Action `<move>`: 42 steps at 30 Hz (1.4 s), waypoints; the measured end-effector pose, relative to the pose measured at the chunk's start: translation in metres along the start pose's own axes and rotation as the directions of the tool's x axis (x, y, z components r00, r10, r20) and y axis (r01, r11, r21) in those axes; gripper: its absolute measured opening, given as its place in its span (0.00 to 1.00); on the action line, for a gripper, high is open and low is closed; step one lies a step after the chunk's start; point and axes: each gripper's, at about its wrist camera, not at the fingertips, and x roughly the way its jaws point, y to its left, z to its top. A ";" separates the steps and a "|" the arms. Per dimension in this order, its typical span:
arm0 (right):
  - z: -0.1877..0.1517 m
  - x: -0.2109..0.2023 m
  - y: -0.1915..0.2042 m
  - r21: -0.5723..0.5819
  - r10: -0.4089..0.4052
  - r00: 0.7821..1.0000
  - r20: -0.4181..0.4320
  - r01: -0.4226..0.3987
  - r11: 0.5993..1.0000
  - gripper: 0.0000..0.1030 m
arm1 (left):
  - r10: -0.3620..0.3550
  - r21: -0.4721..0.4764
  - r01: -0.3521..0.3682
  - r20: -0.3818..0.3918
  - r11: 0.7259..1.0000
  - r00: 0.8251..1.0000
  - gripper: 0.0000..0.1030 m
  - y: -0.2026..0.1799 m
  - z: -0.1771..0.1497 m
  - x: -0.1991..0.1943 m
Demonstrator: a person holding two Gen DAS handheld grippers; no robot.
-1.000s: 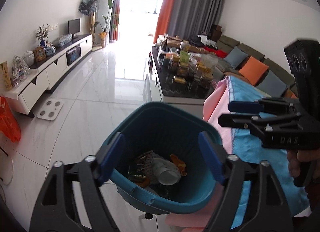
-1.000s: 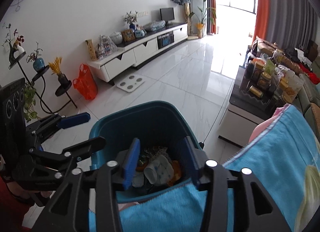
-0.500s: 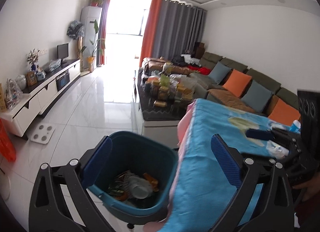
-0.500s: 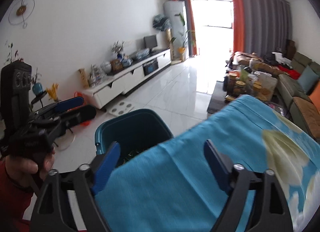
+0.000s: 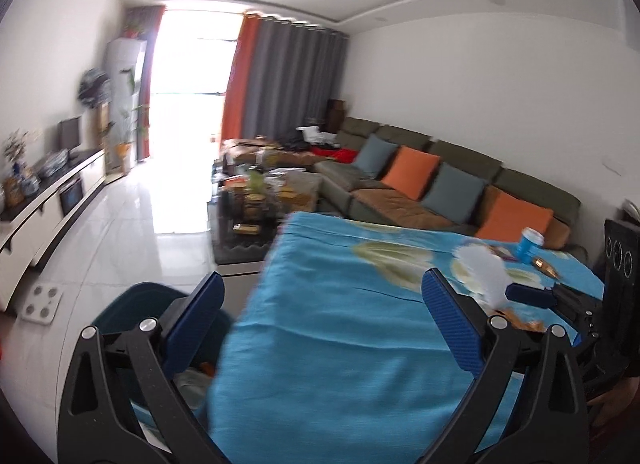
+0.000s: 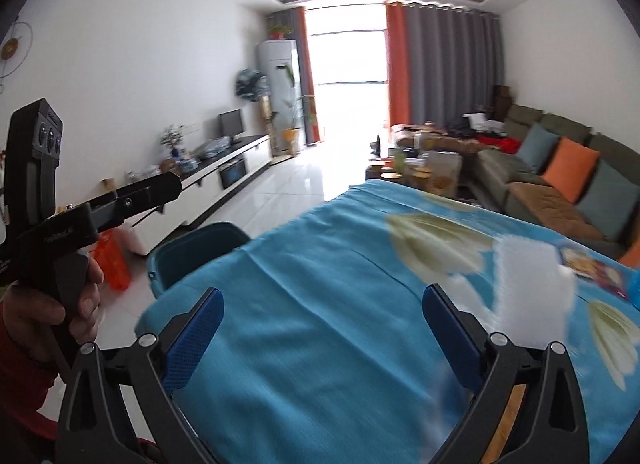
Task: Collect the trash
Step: 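Move both tools back over the table toward the remaining trash, then grasp the gold wrapper with the right tool while the left tool grasps the white tissue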
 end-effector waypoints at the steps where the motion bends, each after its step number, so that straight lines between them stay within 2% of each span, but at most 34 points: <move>1: -0.006 -0.007 -0.006 0.012 -0.021 1.000 0.002 0.021 1.000 0.93 | -0.022 0.015 0.022 0.001 1.000 1.000 0.94 -0.011 -0.003 0.001; 7: -0.039 -0.039 -0.038 0.094 -0.143 0.990 0.014 0.141 0.986 0.93 | -0.103 0.090 0.104 -0.016 0.990 0.995 0.94 -0.067 -0.023 0.005; 13: -0.063 -0.062 -0.067 0.197 -0.259 0.966 0.011 0.252 0.948 0.93 | -0.178 0.120 0.183 -0.048 0.976 0.983 0.94 -0.102 -0.040 0.011; 19: -0.072 -0.060 -0.086 0.262 -0.277 0.961 -0.018 0.272 0.926 0.93 | -0.206 0.134 0.215 -0.077 0.967 0.975 0.94 -0.116 -0.050 0.015; 28: -0.072 -0.046 -0.099 0.274 -0.266 0.960 -0.084 0.279 0.921 0.92 | -0.187 0.110 0.198 -0.102 0.974 0.977 0.94 -0.104 -0.045 0.030; 34: -0.069 -0.019 -0.114 0.266 -0.226 0.954 -0.197 0.274 0.924 0.74 | -0.190 0.105 0.202 -0.116 0.974 0.975 0.94 -0.101 -0.044 0.038; 38: -0.068 -0.007 -0.119 0.263 -0.196 0.950 -0.244 0.259 0.929 0.60 | -0.195 0.097 0.208 -0.124 0.973 0.973 0.94 -0.101 -0.041 0.047; 39: -0.069 -0.004 -0.119 0.263 -0.185 0.949 -0.256 0.252 0.931 0.54 | -0.196 0.098 0.208 -0.123 0.973 0.973 0.94 -0.100 -0.040 0.049; 42: -0.071 -0.001 -0.118 0.258 -0.174 0.945 -0.278 0.248 0.934 0.47 | -0.200 0.104 0.212 -0.122 0.972 0.972 0.94 -0.102 -0.036 0.057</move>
